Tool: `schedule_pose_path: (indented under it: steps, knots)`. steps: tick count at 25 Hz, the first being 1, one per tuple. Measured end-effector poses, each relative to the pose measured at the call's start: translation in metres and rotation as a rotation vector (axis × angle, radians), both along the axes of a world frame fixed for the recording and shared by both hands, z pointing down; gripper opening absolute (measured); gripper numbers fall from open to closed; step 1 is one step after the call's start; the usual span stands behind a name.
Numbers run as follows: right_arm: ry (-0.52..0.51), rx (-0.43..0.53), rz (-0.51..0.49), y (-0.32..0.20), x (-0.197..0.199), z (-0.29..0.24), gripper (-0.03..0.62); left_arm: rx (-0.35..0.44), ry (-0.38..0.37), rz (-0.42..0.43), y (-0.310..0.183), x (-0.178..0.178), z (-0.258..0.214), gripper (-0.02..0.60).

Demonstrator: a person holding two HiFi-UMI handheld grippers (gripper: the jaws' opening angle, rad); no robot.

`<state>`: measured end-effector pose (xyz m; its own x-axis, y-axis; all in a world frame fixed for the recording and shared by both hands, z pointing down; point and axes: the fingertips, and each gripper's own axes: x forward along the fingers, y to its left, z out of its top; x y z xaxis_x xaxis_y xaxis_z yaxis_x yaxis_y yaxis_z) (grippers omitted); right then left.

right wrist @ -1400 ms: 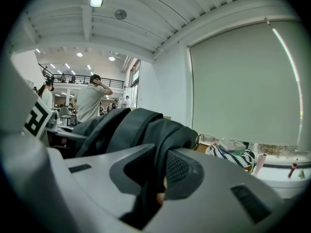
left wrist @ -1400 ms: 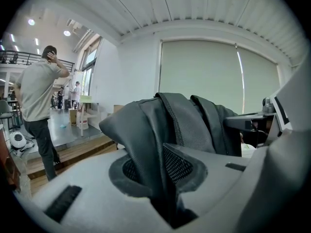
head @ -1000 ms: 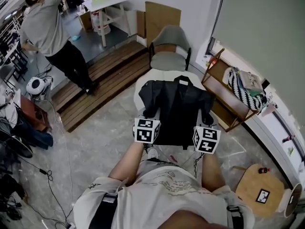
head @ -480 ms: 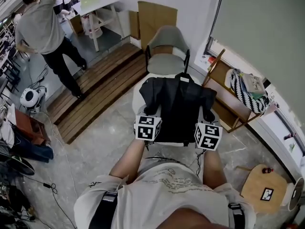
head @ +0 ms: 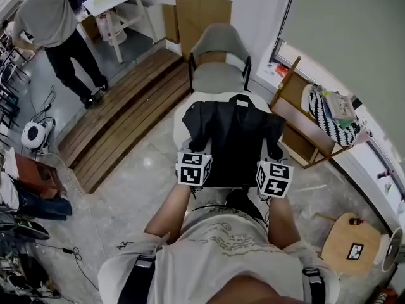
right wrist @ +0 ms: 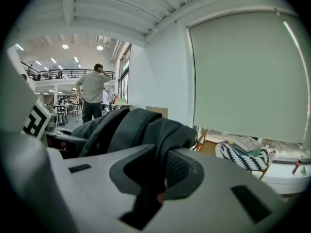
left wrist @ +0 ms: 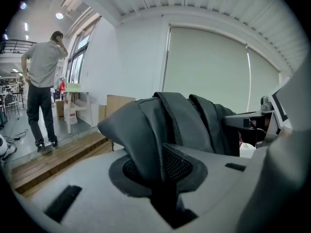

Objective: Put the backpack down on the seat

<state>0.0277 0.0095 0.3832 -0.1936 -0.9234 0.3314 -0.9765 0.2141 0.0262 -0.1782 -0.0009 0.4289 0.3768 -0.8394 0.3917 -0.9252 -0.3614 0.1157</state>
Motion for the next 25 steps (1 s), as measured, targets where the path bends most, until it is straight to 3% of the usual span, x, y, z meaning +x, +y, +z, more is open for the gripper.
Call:
schedule_pose_path:
  steps: [12, 25]
  knots:
    - [-0.032, -0.036, -0.059, -0.080, 0.001, 0.011, 0.049, -0.028, -0.031, -0.032, -0.073, 0.000, 0.005, 0.086]
    - [-0.077, -0.153, -0.138, -0.175, 0.054, 0.061, 0.049, -0.150, -0.063, -0.055, -0.152, 0.051, 0.048, 0.086]
